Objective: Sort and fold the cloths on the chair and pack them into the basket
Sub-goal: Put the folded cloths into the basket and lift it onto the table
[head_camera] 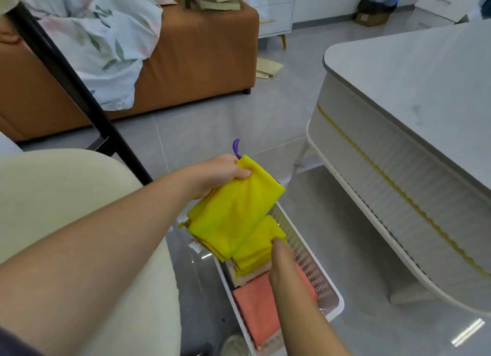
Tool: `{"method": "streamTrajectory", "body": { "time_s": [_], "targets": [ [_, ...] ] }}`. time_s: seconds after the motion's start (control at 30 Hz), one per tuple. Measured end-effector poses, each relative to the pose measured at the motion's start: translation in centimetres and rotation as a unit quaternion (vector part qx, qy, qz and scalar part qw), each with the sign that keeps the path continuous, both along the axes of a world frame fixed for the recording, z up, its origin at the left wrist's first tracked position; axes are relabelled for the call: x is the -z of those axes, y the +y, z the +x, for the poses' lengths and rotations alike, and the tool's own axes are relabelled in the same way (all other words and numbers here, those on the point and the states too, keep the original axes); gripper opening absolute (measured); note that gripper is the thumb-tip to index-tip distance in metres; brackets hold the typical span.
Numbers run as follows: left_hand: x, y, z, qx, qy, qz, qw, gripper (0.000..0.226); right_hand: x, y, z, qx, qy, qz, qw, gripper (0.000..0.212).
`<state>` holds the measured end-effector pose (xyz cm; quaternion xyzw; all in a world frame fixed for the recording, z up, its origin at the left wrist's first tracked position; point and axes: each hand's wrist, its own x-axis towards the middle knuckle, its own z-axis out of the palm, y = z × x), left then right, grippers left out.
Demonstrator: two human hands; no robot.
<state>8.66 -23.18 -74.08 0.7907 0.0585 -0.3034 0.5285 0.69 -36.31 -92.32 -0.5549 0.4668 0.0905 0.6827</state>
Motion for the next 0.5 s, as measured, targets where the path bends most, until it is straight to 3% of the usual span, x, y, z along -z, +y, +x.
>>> {"method": "streamTrajectory", "body": {
  "time_s": [0.07, 0.17, 0.23, 0.3, 0.4, 0.5],
  "targets": [
    [0.0, -0.4, -0.3, 0.020, -0.005, 0.008, 1.000, 0.013, -3.1, -1.1, -0.3, -0.014, -0.131, -0.043, 0.990, 0.027],
    [-0.4, -1.2, -1.0, 0.045, 0.016, -0.061, 0.997, 0.015, -7.4, -1.6, -1.5, -0.102, -0.243, 0.145, 0.954, 0.062],
    [-0.7, -1.7, -1.5, 0.048, 0.044, -0.109, 0.992, 0.014, -8.7, -2.1, -2.2, -0.098, -0.267, 0.238, 0.929, 0.069],
    [-0.6, -2.2, -1.8, 0.046, 0.049, -0.118, 0.991, 0.014, -9.5, -2.5, -2.7, -0.074, -0.270, 0.279, 0.919, 0.059],
    [0.2, -2.9, -2.3, 0.043, 0.019, -0.043, 0.998, 0.024, -9.2, -2.2, -3.1, -0.031, -0.269, 0.288, 0.919, 0.052],
    [0.9, -3.0, -2.7, 0.073, 0.056, 0.027, 0.995, 0.036, -8.2, -2.0, -3.3, 0.044, -0.260, 0.295, 0.918, 0.052]
  ]
}}
